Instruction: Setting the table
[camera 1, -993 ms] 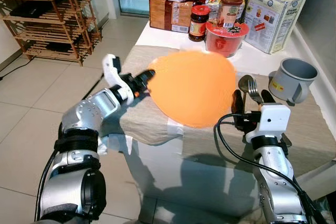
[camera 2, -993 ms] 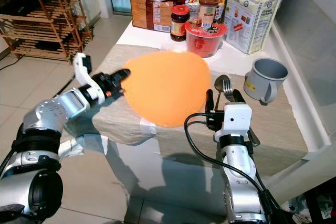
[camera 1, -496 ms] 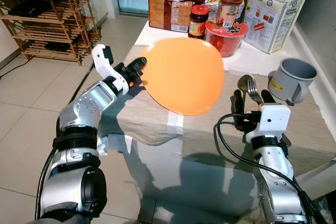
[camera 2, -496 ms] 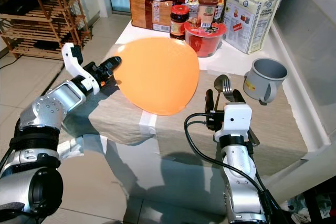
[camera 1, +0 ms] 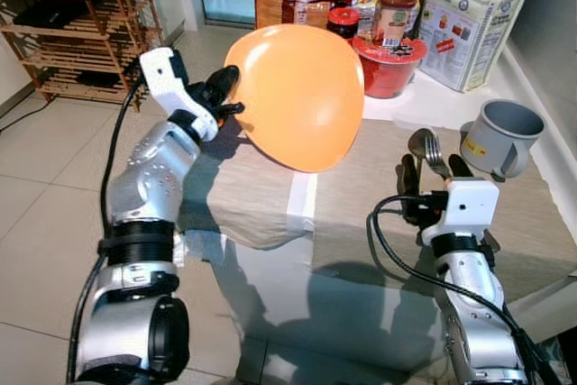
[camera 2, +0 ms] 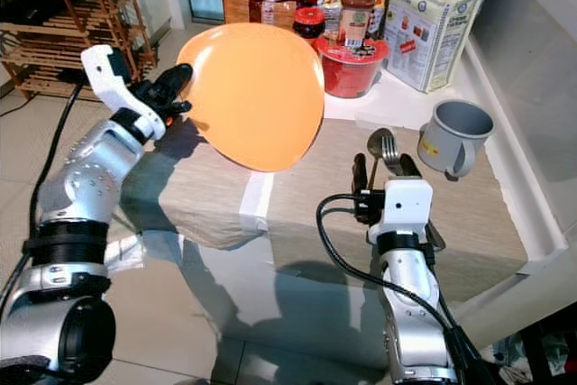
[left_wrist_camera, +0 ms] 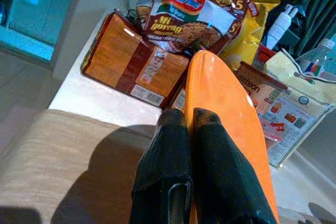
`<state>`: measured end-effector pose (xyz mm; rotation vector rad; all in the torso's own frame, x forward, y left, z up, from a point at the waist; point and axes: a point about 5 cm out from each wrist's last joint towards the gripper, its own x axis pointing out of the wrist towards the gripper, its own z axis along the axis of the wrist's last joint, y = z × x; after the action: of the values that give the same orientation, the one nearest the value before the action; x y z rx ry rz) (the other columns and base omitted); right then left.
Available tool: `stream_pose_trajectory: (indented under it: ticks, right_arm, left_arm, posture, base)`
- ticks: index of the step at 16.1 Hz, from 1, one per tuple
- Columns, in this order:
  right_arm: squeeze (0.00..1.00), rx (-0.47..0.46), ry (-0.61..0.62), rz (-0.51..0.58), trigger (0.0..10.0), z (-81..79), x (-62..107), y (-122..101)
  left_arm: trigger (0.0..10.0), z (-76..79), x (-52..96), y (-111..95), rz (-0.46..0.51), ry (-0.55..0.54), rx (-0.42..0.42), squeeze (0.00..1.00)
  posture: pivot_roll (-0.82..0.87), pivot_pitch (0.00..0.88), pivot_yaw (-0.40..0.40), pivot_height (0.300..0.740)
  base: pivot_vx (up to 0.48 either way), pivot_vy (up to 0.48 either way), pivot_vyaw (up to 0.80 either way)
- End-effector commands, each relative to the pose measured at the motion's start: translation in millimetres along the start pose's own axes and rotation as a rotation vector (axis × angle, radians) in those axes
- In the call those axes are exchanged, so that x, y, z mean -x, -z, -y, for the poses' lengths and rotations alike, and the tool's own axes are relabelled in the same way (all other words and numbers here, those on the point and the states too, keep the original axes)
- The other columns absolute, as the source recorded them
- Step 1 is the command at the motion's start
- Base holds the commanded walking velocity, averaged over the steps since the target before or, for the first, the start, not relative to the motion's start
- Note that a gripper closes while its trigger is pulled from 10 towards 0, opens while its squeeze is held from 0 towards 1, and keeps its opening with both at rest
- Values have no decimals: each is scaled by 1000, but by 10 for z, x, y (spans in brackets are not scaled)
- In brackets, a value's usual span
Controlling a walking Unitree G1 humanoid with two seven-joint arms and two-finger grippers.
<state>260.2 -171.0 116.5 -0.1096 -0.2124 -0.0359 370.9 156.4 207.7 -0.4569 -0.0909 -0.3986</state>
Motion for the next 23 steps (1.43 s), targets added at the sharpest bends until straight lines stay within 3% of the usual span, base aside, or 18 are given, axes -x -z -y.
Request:
stream_pose_trajectory:
  ticks: [1,4,6,7,14,18,23]
  right_arm:
    - [0,-5,-2,-52,10000,-2,49,98]
    - [0,-4,-5,-56,10000,-8,53,115]
    - [0,-4,-5,-58,10000,-14,50,127]
    - [0,-4,-5,-59,10000,-17,50,133]
    - [0,-4,-10,-67,10000,-30,64,162]
    - [0,-7,-15,-64,10000,-35,66,157]
    - [0,-14,-21,-63,10000,-64,37,162]
  left_arm:
    - [0,22,2,-68,33,-12,-40,0]
    - [0,73,-28,-173,76,-17,-133,0]
    - [0,132,-34,-281,158,-31,-297,0]
    - [0,150,-38,-311,175,-31,-319,0]
    - [0,106,-26,-122,111,-55,-328,0]
    - [0,-14,91,57,40,-75,-390,0]
    - [0,-6,69,5,63,-72,-413,0]
  posture:
    - [-1,0,16,740]
    - [2,0,18,740]
    - [5,0,18,740]
    - [5,0,18,740]
    - [3,0,19,740]
    - [7,0,16,740]
    - [19,0,7,740]
  base:
    - [0,0,0]
    - [0,0,0]
    - [0,0,0]
    - [0,0,0]
    - [0,0,0]
    - [0,0,0]
    - [0,0,0]
